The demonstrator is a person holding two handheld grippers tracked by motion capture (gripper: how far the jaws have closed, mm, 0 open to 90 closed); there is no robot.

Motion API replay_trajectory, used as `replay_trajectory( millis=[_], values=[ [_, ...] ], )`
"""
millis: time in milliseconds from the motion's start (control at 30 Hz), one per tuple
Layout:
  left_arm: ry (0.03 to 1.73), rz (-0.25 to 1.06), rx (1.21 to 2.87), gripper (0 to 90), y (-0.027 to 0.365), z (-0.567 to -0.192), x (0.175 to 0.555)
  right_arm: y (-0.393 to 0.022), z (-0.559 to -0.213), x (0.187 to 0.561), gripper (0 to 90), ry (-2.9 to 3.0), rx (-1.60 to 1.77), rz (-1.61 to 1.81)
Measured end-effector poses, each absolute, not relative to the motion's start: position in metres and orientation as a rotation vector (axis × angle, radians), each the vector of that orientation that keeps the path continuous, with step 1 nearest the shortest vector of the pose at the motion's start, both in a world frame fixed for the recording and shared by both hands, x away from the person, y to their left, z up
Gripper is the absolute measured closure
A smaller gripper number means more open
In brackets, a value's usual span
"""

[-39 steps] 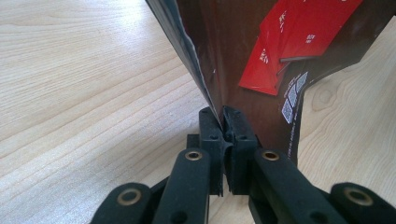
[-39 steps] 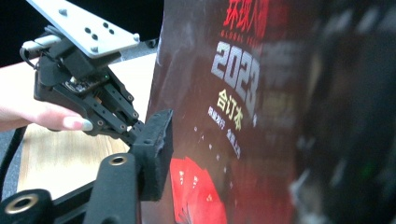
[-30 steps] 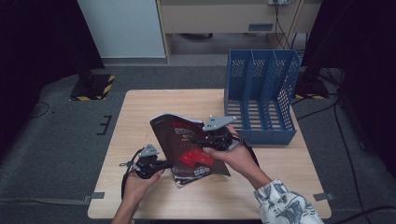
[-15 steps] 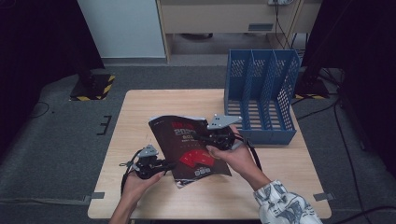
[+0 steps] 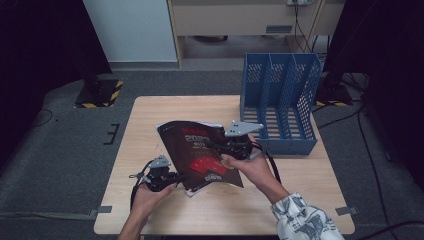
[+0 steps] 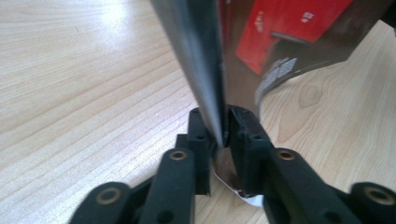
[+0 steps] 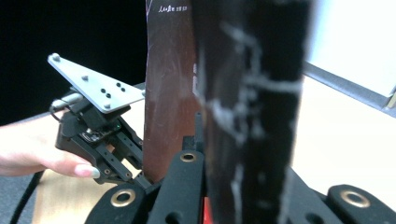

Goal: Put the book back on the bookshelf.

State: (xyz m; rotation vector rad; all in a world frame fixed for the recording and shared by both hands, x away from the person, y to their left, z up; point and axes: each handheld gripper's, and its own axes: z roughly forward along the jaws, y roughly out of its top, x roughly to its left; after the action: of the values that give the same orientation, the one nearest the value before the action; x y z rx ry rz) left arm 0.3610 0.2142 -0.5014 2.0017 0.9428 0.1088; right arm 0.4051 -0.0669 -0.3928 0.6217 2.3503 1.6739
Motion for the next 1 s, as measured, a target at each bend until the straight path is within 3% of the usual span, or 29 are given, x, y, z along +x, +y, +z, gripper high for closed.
replay_trajectory(
  millis=[433,1000],
  values=[
    [0.971,0.316,2.031,86.1,0.216,-0.488,0.358,-0.065,-0.391,0.407,83.9,2.333,0.61,1.638],
    [0.979,0.415,2.054,86.8,0.225,-0.477,0.366,-0.07,-0.386,0.41,82.4,2.298,0.616,1.696]
  ],
)
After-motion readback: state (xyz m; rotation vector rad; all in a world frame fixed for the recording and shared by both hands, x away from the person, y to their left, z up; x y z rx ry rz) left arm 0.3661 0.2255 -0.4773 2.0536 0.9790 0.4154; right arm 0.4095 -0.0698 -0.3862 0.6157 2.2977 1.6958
